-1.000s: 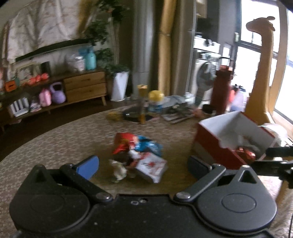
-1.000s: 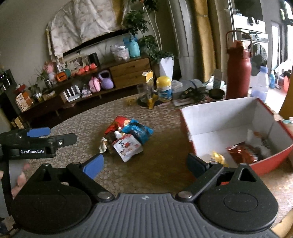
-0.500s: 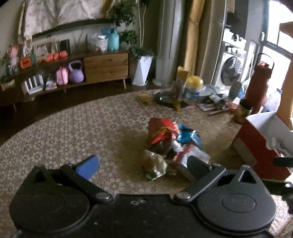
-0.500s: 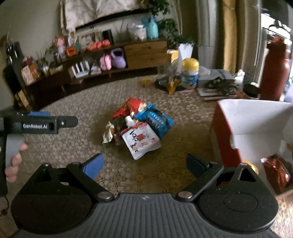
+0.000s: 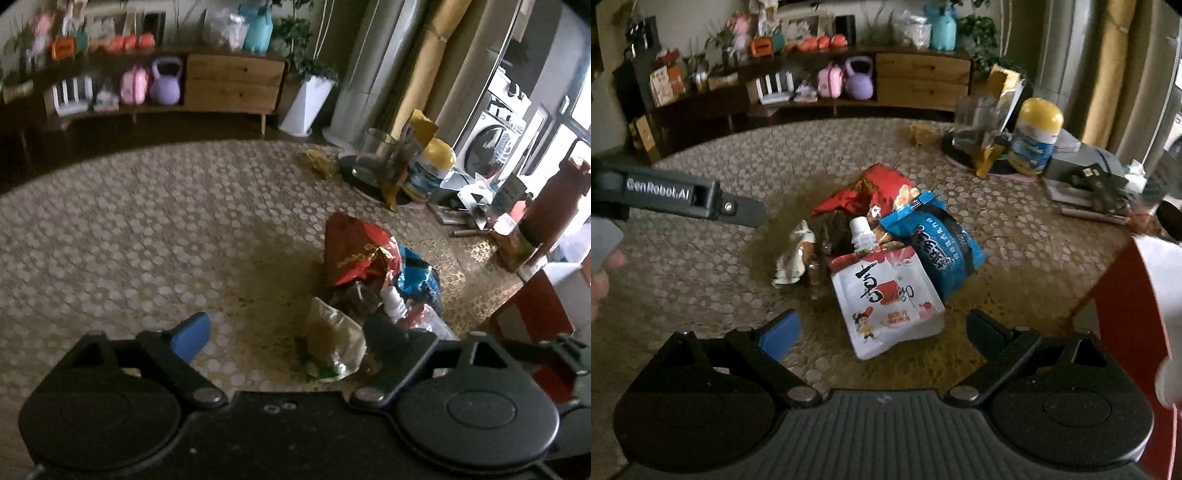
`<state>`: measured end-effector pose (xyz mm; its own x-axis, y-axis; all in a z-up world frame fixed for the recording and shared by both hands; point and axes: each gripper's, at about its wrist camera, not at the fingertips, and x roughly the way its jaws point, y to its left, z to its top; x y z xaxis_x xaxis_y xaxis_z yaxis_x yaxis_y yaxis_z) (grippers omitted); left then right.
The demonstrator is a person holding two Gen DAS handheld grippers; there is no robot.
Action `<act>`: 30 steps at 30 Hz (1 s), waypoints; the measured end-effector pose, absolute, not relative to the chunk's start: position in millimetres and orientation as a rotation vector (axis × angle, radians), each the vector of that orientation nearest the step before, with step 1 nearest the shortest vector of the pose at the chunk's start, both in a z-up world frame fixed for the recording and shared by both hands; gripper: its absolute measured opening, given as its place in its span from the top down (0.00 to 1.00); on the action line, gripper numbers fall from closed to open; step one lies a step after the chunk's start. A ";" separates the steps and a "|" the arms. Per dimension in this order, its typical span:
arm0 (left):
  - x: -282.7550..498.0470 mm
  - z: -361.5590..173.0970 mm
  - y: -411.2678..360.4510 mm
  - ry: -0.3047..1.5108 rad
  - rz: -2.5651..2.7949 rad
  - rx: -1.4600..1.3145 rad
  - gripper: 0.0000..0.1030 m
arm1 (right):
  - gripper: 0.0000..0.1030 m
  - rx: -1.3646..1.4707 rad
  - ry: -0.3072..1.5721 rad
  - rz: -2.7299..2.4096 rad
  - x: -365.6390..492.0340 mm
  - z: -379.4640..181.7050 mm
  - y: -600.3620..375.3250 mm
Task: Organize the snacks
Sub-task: 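Grasp the clear plastic snack bag with the left tool while the right tool grasps the white jelly pouch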
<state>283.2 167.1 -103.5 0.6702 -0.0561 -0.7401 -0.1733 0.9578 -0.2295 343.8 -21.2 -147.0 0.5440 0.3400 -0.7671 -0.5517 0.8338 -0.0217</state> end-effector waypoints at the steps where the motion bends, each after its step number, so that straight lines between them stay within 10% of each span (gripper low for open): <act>1: 287.2 -107.0 167.6 0.848 0.056 -0.315 0.18 | 0.06 -0.289 0.845 0.540 347.2 -150.4 -18.5; 21: 323.3 -153.5 167.1 0.961 -0.039 -0.517 0.48 | 0.06 -0.302 0.866 0.527 375.9 -182.1 -9.8; 30: 316.5 -150.4 168.7 0.937 -0.035 -0.538 0.60 | 0.27 -0.300 0.871 0.507 365.0 -178.1 -6.6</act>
